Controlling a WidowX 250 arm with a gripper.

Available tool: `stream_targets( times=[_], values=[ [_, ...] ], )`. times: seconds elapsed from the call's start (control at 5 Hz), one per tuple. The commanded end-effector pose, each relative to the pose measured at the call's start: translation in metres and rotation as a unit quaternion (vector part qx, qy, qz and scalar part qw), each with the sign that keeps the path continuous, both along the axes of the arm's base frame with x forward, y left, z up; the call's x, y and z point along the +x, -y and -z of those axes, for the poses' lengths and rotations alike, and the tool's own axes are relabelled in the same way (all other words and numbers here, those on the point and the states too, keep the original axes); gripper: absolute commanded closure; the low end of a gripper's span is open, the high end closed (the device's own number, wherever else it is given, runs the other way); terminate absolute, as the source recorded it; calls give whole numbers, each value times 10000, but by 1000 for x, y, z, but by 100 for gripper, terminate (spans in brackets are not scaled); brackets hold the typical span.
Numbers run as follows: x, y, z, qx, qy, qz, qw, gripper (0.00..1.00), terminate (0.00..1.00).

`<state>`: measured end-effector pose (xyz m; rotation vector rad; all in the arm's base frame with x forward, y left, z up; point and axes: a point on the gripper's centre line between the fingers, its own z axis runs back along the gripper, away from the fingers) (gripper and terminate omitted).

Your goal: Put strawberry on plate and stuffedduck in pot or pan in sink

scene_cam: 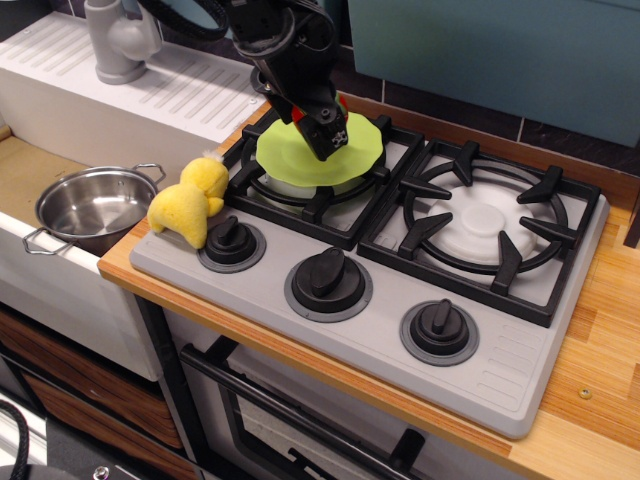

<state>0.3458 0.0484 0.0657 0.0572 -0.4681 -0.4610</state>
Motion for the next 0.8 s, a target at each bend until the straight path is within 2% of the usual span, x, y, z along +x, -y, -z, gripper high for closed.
stream_targets(
  times=[0.0,0.4,0.6],
  values=[
    [5,19,-22,192,10,-197,9996,0,0],
    [-1,42,-40,252,-228,-486,9982,0,0],
    [-4,44,-53,296,-361,-429,9980,0,0]
  ],
)
